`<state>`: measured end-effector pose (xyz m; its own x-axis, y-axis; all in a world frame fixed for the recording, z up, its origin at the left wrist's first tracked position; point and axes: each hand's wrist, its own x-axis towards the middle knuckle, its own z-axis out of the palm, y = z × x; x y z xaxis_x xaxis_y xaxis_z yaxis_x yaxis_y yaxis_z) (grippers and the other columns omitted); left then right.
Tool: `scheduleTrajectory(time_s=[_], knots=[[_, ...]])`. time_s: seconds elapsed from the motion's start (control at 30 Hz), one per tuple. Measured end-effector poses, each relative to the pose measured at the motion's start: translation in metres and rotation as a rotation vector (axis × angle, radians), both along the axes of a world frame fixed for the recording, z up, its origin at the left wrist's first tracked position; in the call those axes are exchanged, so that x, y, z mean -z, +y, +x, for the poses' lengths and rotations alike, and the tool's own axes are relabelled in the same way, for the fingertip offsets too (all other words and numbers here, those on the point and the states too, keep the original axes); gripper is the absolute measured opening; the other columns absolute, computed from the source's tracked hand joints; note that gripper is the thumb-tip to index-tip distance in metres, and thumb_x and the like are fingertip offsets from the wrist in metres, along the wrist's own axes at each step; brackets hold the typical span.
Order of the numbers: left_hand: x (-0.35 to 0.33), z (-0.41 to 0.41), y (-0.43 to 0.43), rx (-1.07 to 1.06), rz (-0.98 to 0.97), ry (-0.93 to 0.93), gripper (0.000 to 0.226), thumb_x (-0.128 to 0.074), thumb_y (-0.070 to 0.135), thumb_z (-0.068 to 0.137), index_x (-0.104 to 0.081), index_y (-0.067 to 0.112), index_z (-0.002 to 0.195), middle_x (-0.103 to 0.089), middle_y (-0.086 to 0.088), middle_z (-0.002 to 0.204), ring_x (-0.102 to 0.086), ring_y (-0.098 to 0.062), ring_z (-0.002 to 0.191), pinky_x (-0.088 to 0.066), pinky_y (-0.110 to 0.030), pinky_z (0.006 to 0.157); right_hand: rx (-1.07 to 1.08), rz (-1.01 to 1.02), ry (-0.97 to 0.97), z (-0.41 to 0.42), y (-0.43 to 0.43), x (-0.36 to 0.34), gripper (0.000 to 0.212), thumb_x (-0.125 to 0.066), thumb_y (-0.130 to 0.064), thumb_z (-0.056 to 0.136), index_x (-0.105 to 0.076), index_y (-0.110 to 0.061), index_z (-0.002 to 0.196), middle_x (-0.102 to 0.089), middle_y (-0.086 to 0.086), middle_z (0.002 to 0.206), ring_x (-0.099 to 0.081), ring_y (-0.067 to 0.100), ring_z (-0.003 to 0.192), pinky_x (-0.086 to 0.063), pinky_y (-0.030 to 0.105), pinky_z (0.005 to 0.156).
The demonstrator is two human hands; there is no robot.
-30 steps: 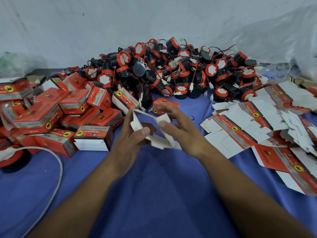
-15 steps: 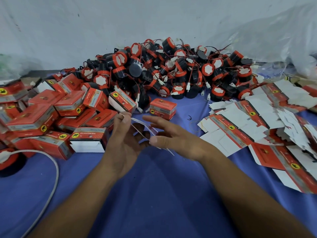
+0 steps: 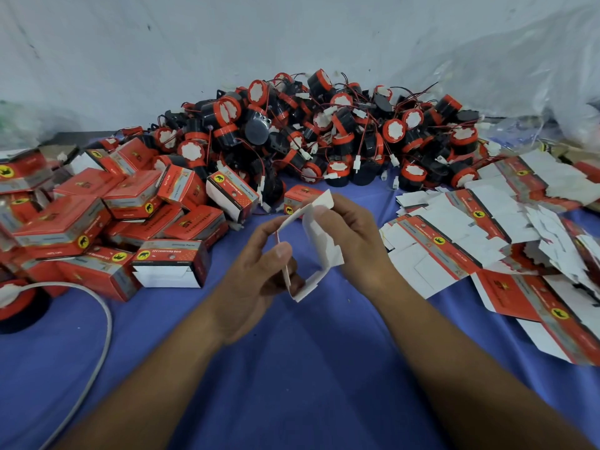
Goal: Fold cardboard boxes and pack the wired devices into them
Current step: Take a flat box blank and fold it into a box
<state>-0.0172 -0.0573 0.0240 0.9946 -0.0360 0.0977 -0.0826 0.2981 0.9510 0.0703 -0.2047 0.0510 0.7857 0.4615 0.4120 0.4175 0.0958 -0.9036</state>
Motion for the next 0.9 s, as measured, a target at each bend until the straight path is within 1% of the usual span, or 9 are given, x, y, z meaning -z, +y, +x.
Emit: scheduleTrajectory(time_s=[0.07,0.17,0.3,0.4,0.47,0.57,0.73,0.8,0.9], knots=[[-0.002,0.000,-0.003,-0.013,-0.037,-0.016,0.085,-0.083,0.059,0.065,-0.051,0.028,0.137,-0.046,-0.003,0.073,-0.049,-0.015,0.067,-0.050,-0.029,0.073,0.032,0.023,0.022,-0.002,0.001,-0.001,0.029,-0.052,-0.027,0.094,-0.065,-0.002,0.096,-0.055,0.020,0.086,-0.046,0.019,0.073,-0.039,0.023,0.067],[-0.005,0.000,-0.004,-0.064,-0.090,-0.038,0.085,-0.088,0.060,0.058,-0.057,0.030,0.131,-0.049,-0.002,0.078,-0.048,-0.013,0.073,-0.049,-0.031,0.079,0.052,0.074,0.080,-0.003,0.001,-0.002,0.022,-0.051,-0.028,0.094,-0.067,-0.014,0.099,-0.063,0.019,0.098,-0.055,0.022,0.084,-0.045,0.028,0.076],[-0.003,0.002,-0.003,-0.068,0.008,-0.089,0.124,-0.091,0.059,0.051,-0.024,0.034,0.152,-0.064,-0.003,0.103,-0.064,-0.019,0.103,-0.048,-0.044,0.102,0.108,0.172,0.157,0.001,0.001,-0.003,0.036,-0.049,-0.030,0.094,-0.062,0.004,0.097,-0.055,0.015,0.088,-0.050,0.016,0.079,-0.042,0.023,0.066],[-0.002,-0.001,-0.010,-0.117,0.094,-0.087,0.111,-0.090,0.056,0.058,-0.026,0.045,0.149,-0.063,-0.011,0.120,-0.062,-0.025,0.116,-0.050,-0.039,0.098,0.162,0.171,0.143,0.003,0.001,-0.003,0.040,-0.049,-0.033,0.094,-0.054,0.006,0.090,-0.046,0.017,0.084,-0.044,0.018,0.075,-0.039,0.024,0.061],[-0.002,-0.002,-0.013,-0.157,0.114,-0.092,0.100,-0.085,0.058,0.065,-0.031,0.041,0.147,-0.063,-0.013,0.122,-0.062,-0.025,0.119,-0.050,-0.037,0.097,0.177,0.147,0.116,0.002,0.002,-0.004,0.042,-0.049,-0.034,0.095,-0.053,0.007,0.089,-0.047,0.022,0.085,-0.043,0.021,0.075,-0.037,0.030,0.064],[-0.005,-0.001,-0.014,-0.193,0.101,-0.101,0.096,-0.078,0.062,0.071,-0.032,0.030,0.149,-0.068,0.000,0.119,-0.063,-0.019,0.117,-0.051,-0.034,0.096,0.191,0.105,0.070,-0.002,0.004,-0.004,0.042,-0.051,-0.034,0.095,-0.054,0.007,0.087,-0.049,0.024,0.082,-0.044,0.019,0.071,-0.036,0.029,0.063],[-0.007,0.000,-0.013,-0.251,0.035,-0.086,0.104,-0.080,0.067,0.063,-0.039,0.022,0.146,-0.070,-0.003,0.103,-0.066,-0.019,0.094,-0.053,-0.042,0.086,0.140,0.025,-0.014,-0.007,0.009,-0.003,0.042,-0.055,-0.039,0.094,-0.056,0.003,0.086,-0.054,-0.004,0.077,-0.049,0.009,0.069,-0.040,0.019,0.065],[-0.008,0.000,-0.013,-0.254,0.011,-0.078,0.104,-0.081,0.067,0.060,-0.042,0.021,0.145,-0.065,-0.008,0.104,-0.061,-0.022,0.094,-0.049,-0.046,0.088,0.135,0.006,-0.108,-0.011,0.011,-0.004,0.050,-0.055,-0.046,0.097,-0.054,0.002,0.084,-0.059,0.003,0.089,-0.054,0.016,0.078,-0.043,0.025,0.069],[-0.008,0.000,-0.010,-0.230,-0.023,-0.084,0.102,-0.083,0.065,0.062,-0.044,0.019,0.144,-0.050,-0.008,0.096,-0.051,-0.017,0.084,-0.045,-0.042,0.082,0.124,-0.005,-0.215,-0.016,0.012,-0.009,0.051,-0.046,-0.065,0.090,-0.049,-0.016,0.077,-0.061,0.011,0.103,-0.057,0.028,0.091,-0.047,0.039,0.076]])
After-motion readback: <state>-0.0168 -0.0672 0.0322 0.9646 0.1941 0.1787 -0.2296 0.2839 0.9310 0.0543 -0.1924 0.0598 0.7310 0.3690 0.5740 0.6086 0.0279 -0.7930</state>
